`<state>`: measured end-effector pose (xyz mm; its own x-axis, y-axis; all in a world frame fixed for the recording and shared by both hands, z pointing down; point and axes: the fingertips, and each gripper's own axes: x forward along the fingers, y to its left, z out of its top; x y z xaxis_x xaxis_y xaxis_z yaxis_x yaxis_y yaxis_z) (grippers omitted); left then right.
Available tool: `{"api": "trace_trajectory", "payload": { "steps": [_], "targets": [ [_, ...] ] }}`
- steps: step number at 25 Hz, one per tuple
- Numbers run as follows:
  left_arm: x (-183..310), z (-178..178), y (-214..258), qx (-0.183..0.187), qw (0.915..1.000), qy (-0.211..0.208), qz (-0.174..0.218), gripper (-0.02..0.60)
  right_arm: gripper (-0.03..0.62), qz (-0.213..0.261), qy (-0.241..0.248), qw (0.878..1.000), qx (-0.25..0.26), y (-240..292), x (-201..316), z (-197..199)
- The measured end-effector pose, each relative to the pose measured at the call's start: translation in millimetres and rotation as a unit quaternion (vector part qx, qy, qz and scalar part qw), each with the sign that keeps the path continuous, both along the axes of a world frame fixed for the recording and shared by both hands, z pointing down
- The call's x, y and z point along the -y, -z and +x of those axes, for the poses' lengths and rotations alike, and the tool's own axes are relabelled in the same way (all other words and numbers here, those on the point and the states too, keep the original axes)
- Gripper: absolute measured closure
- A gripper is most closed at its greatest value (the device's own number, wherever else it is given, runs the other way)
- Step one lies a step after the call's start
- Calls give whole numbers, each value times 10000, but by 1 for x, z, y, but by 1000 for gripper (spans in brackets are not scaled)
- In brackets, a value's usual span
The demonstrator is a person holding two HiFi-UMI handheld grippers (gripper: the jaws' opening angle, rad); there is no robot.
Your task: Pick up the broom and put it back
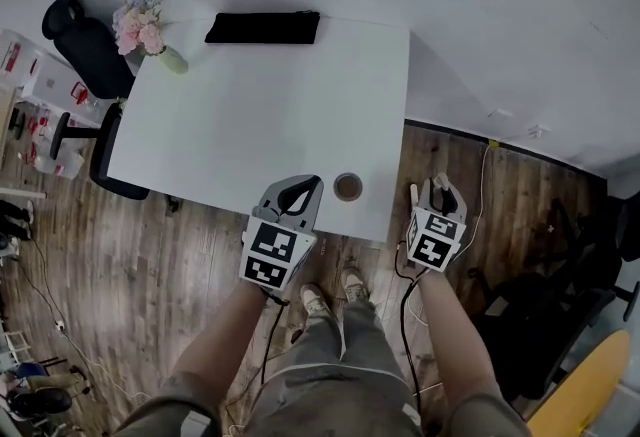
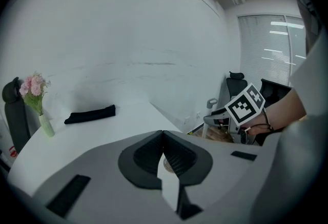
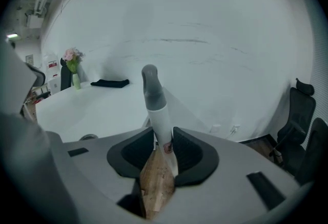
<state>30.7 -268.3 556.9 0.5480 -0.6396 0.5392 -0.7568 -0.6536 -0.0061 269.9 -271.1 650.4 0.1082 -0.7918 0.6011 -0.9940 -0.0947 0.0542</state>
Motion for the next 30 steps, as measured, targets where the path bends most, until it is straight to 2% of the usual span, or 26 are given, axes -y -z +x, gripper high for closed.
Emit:
{"api": "trace_trajectory", "payload": {
  "steps": [6,12,19,24,27,30],
  "targets": [
    [-13,-23,-9,-15,9998,185,-80,565,450,-23,723,9973,144,-11,-3,-58],
    [-23,-38,-6,-49,9995,318,8,565,419,-128,1222,9919,307,-21,-4,-90],
    [-28,-52,8,-24,9990,429,133,565,341,-303,1435,9877,541,-18,-15,-92],
    [-31,-51,30,-128,9984,445,312,565,333,-285,1532,9840,866,16,-37,-72],
    [-32,-52,55,-226,9976,453,476,565,335,12,1537,9826,1046,59,-40,-63],
    [-33,-53,85,-327,9958,477,703,565,336,475,1659,9813,851,113,-37,-56]
  ]
}}
